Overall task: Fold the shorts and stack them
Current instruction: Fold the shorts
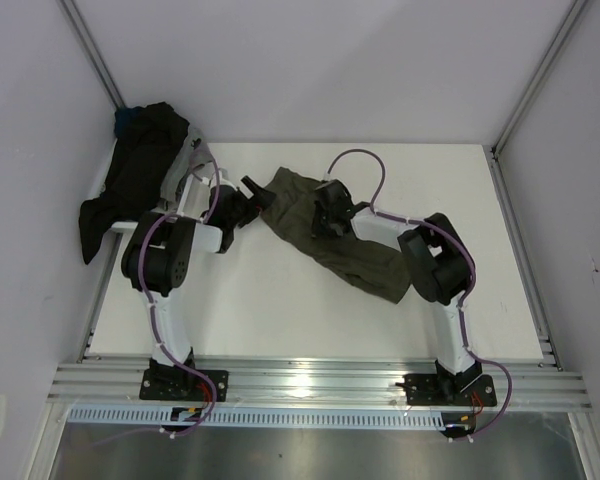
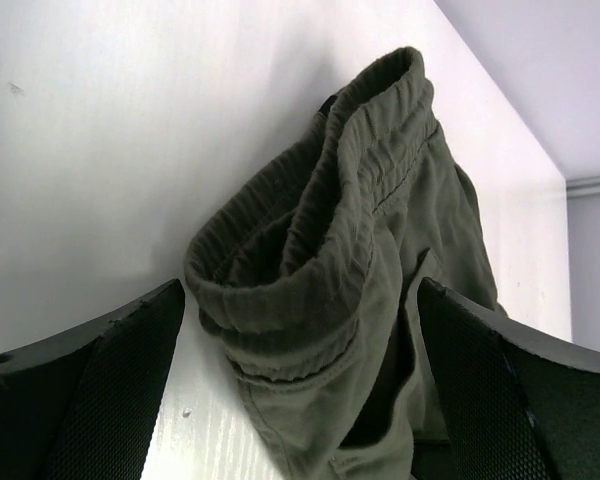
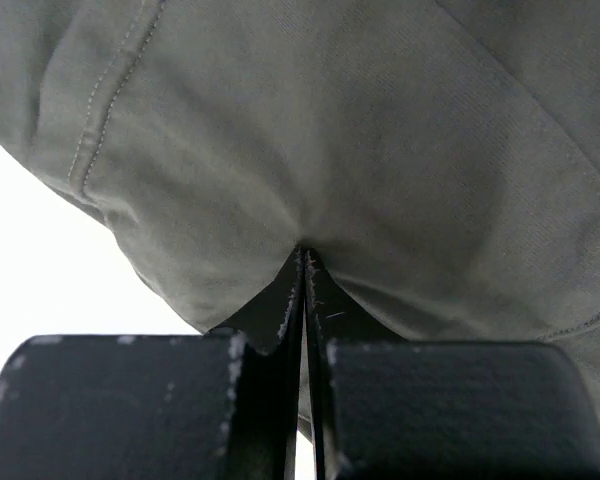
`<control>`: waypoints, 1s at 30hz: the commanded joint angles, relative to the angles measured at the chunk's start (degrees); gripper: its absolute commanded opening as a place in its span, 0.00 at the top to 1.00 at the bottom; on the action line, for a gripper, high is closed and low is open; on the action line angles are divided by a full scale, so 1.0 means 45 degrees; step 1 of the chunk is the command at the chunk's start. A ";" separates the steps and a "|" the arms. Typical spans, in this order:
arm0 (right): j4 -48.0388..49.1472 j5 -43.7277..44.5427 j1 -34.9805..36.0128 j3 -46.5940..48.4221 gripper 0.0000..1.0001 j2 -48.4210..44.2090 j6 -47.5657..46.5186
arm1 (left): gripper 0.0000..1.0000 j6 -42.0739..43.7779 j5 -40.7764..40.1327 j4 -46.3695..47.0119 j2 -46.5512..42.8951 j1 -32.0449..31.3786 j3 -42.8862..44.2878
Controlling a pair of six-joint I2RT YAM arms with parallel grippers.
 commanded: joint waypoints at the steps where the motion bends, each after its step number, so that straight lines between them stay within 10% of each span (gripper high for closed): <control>1: 0.0347 0.0072 0.0005 0.0613 1.00 0.0262 0.0150 | 0.01 -0.0576 -0.0698 0.0564 0.0137 0.0091 -0.0114; 9: 0.0209 -0.0006 0.0219 0.0048 1.00 0.0399 0.0228 | 0.05 -0.1317 -0.0367 0.0525 0.0878 0.0150 0.0745; 23: 0.0112 -0.0045 0.0474 -0.0187 1.00 0.0262 0.0150 | 0.96 -0.1164 -0.0385 0.0837 0.0764 0.0150 0.1098; 30: 0.0248 -0.0924 0.0571 -0.1045 1.00 -0.0381 -0.0551 | 1.00 0.0417 -0.1359 0.1814 -0.1710 0.0014 -0.1452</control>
